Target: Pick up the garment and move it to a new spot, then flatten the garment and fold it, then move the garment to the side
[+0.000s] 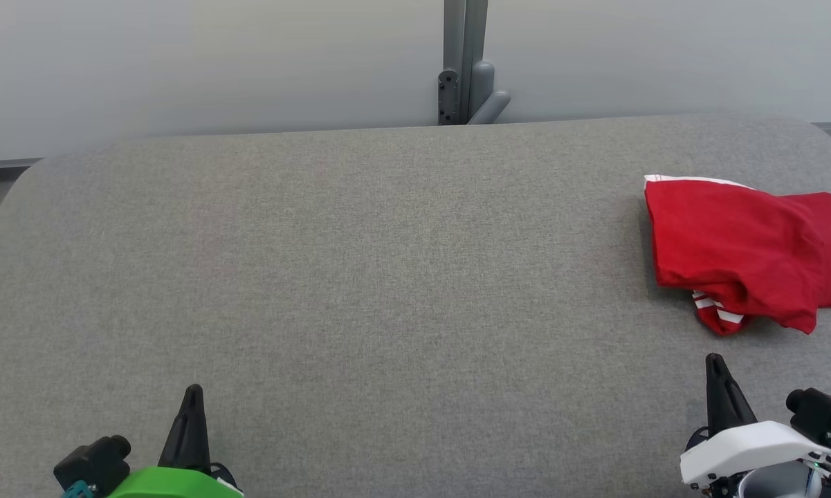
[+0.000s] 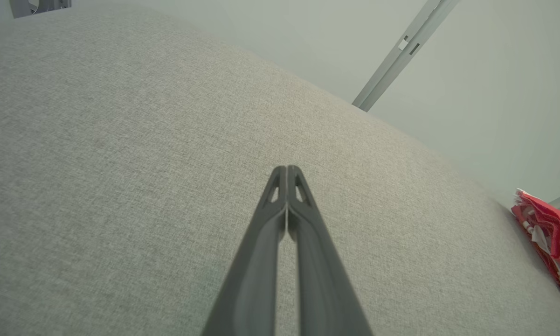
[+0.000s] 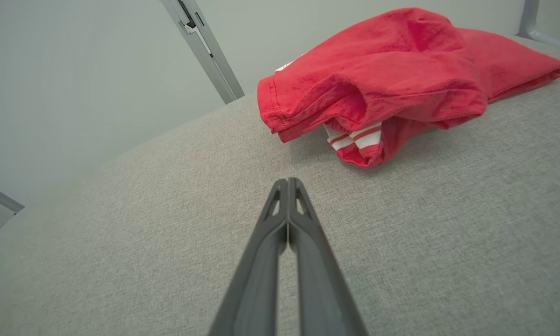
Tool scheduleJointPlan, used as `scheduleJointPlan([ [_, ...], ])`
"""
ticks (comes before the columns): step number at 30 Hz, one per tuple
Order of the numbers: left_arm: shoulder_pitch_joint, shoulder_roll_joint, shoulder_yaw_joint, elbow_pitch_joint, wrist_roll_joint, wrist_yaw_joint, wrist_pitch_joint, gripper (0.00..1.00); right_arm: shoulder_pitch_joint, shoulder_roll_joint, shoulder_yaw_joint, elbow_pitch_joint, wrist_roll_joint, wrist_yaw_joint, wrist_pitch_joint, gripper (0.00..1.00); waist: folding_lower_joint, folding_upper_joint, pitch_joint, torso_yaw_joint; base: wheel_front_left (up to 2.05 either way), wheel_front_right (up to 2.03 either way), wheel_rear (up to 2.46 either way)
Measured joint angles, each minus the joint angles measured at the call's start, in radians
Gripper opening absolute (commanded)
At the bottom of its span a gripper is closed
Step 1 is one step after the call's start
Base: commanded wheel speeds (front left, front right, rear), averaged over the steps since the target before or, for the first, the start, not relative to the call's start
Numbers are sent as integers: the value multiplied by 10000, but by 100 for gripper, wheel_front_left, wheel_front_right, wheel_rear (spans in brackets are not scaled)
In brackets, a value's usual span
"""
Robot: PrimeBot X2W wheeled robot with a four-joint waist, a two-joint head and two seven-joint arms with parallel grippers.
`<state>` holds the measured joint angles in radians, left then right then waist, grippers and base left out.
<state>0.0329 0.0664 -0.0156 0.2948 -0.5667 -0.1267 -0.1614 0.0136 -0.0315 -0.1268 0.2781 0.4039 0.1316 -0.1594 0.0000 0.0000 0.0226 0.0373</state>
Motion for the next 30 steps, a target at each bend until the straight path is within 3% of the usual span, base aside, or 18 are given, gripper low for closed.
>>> scheduleJointPlan([
  [16, -291, -61, 278, -134, -2460, 0, 637, 0, -231, -38, 25, -104, 2834, -2, 629, 0, 0, 0, -32, -60, 0, 0, 0],
  [30, -466, -84, 468, -215, -3988, 0, 1053, 0, -406, -56, 36, -174, 4673, -2, 1058, 0, 0, 0, -56, -105, 0, 0, 0],
])
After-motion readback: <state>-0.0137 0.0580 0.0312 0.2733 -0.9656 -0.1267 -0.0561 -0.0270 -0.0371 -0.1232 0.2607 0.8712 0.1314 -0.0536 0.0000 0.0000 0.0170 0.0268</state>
